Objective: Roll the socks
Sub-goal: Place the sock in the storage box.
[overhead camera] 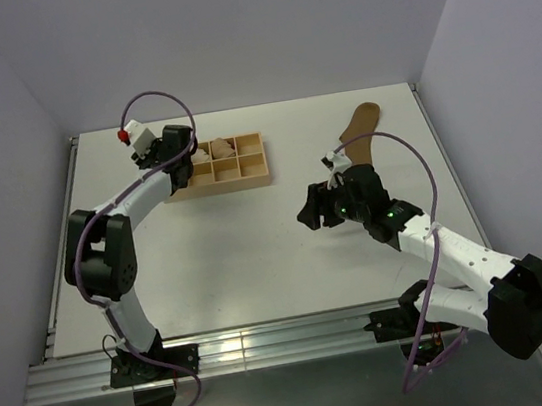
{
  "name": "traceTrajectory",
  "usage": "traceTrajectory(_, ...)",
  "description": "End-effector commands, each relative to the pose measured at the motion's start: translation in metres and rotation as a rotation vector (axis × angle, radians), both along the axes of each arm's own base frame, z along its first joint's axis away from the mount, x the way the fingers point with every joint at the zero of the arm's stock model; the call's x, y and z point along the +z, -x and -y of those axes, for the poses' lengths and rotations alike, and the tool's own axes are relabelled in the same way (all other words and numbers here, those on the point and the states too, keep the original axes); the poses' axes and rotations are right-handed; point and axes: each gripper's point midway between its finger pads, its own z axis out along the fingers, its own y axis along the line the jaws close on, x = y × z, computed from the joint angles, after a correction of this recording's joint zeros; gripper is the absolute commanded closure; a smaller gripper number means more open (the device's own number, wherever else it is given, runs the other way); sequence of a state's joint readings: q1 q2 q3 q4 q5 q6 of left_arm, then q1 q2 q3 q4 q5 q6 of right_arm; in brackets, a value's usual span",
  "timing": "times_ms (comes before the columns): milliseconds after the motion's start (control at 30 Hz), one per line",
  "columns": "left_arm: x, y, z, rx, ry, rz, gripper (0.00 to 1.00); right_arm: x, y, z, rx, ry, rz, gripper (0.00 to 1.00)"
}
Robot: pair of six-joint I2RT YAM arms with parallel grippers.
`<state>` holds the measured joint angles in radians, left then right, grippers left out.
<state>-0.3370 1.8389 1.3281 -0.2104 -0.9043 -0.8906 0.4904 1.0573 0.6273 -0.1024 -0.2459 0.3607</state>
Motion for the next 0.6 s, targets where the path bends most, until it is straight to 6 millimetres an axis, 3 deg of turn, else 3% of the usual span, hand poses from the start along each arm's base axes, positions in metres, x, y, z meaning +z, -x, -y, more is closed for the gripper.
traceTrajectory(0,-0.003,-0.011,-0.003,0.023,-0.026,0.029,1.00,0.004,-0.005,-0.003,0.023,-0.012,0.044,0.32)
traceTrajectory(400,-0.028,-0.022,-0.002,0.038,-0.053,-0.009,1.00,0.002,-0.008,-0.005,0.036,-0.008,0.066,0.33)
traceTrajectory(567,-0.025,-0.024,-0.001,0.029,-0.051,-0.001,1.00,0.013,-0.035,-0.002,-0.081,-0.009,0.067,0.37)
